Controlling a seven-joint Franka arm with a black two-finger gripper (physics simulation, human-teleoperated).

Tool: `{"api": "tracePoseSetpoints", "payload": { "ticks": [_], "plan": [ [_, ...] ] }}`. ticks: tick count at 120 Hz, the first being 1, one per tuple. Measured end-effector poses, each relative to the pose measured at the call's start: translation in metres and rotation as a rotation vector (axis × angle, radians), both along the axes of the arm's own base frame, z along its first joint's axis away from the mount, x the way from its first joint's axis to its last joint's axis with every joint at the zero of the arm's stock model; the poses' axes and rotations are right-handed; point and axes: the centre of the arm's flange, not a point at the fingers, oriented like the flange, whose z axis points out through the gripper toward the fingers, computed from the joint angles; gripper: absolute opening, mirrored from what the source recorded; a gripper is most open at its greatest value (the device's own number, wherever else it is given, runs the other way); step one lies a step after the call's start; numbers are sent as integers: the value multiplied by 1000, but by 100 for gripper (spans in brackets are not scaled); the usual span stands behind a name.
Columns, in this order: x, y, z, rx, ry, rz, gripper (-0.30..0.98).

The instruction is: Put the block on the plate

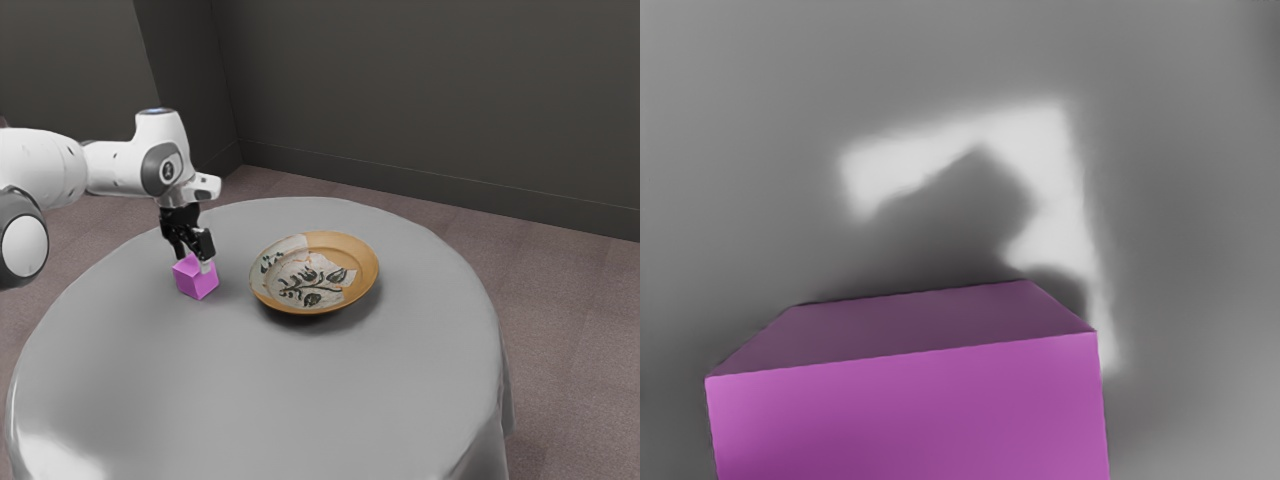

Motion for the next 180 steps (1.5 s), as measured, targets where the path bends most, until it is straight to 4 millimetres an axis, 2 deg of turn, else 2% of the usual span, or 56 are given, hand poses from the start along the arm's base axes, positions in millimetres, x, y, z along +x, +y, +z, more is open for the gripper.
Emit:
{"api": "tracePoseSetpoints", "payload": {
  "ticks": [50, 75, 84, 94, 106, 116, 130, 143, 154, 167, 180],
  "plan": [
    [2, 7, -32, -9, 10, 1, 68],
    [2, 7, -34, -8, 5, 0, 47],
    [3, 7, -35, -6, 5, 0, 45],
    [3, 6, -40, -7, 6, -1, 48],
    [4, 6, -35, -4, -5, -1, 46],
    [6, 3, -17, 1, -29, -6, 44],
    [9, -12, 17, 5, -71, -27, 43],
    [14, -38, 39, 0, -101, -61, 43],
    [19, -62, 51, -10, -121, -94, 43],
    [26, -101, 58, -40, -146, -145, 43],
    [32, -130, 63, -68, -177, -180, 43]
  ]
}}
